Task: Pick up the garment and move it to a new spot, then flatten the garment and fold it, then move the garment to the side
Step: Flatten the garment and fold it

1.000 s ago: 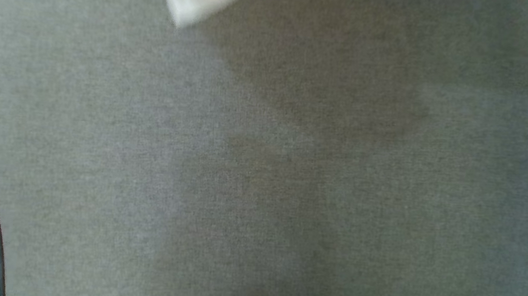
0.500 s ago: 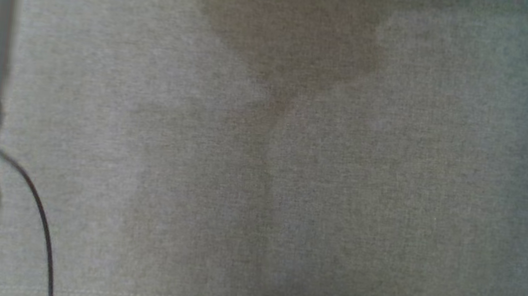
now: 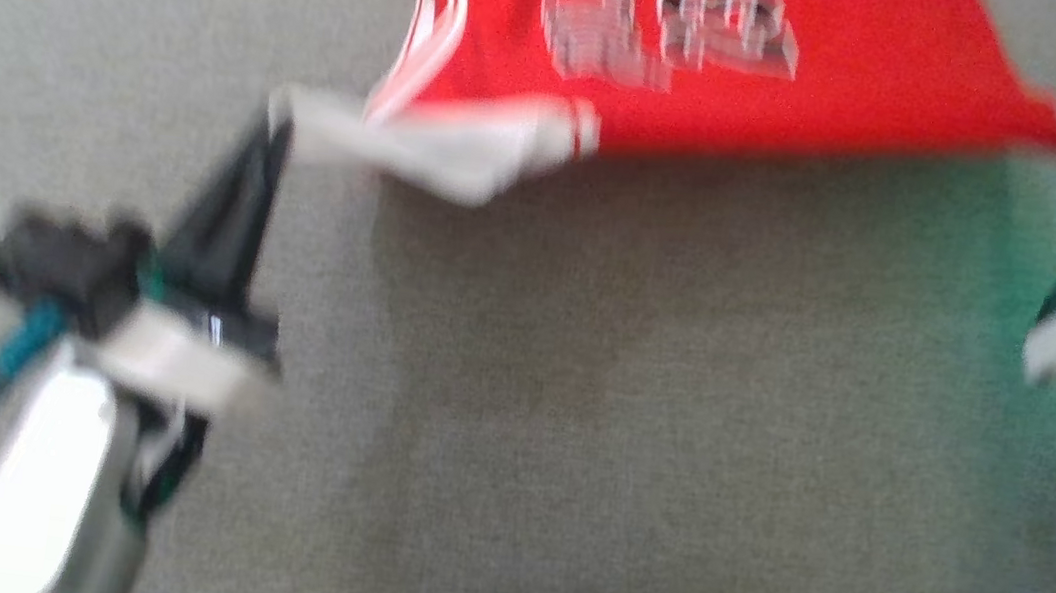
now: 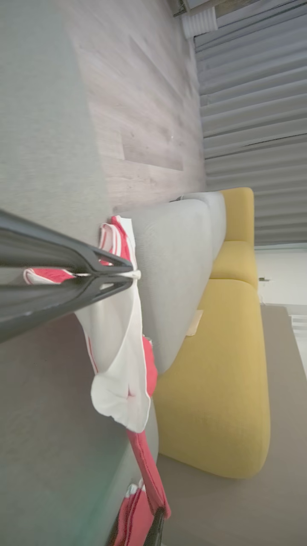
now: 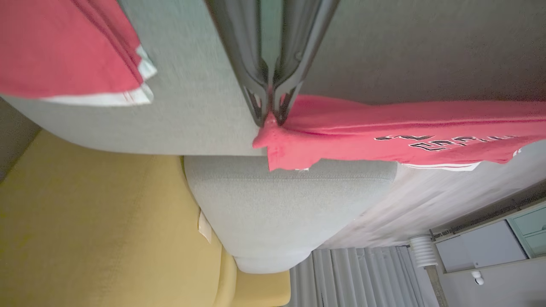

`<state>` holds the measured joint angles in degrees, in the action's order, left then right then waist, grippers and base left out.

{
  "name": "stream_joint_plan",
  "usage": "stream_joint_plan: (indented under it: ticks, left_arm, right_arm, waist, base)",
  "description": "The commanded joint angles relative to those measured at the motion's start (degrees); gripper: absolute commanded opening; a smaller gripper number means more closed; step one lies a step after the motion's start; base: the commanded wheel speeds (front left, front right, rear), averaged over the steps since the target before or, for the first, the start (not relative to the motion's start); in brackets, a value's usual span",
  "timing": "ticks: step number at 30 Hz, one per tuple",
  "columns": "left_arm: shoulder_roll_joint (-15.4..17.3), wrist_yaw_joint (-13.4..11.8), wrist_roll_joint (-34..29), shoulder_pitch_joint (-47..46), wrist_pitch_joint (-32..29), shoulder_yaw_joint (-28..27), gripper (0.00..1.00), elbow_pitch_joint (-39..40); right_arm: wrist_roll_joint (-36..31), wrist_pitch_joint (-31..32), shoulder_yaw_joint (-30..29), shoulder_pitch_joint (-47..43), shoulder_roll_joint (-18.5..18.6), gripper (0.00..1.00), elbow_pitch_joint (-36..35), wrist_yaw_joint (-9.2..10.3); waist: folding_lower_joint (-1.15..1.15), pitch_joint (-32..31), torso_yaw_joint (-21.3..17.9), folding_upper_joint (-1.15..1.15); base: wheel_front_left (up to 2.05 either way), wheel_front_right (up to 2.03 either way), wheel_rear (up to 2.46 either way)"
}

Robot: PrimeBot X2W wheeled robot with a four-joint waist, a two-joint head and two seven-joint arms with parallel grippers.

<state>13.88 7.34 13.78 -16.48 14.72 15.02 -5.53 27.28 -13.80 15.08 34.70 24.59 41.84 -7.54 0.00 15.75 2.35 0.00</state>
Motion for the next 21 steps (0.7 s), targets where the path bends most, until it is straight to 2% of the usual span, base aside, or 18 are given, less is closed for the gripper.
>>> stream_joint_plan:
  ticks: [1,12,21]
  left_arm:
    - [0.90,0.12,-0.08,0.72,0.28,-2.91,0.00,2.61]
    - [-1.77,0.13,-3.32,17.64,0.28,-5.37,0.00,6.71]
    - [-4.42,0.14,-3.79,26.13,0.28,-6.99,0.00,11.60]
  right_arm:
    - [0.57,-0.87,-0.45,-2.59,0.61,0.00,-2.51,0.05]
    - [-2.50,-0.30,-8.07,-20.41,-2.79,0.00,-11.53,0.05]
    - [-6.49,4.56,-15.81,-31.16,-5.81,0.00,-23.00,0.05]
  waist:
    - [0.00,-3.33,-0.03,0.00]
    - [0.00,-7.94,-0.54,0.00]
    - [0.00,-9.06,-0.92,0.00]
  base:
    - [0.00,0.00,0.00]
    - [0.00,0.00,0.00]
    - [0.00,0.00,0.00]
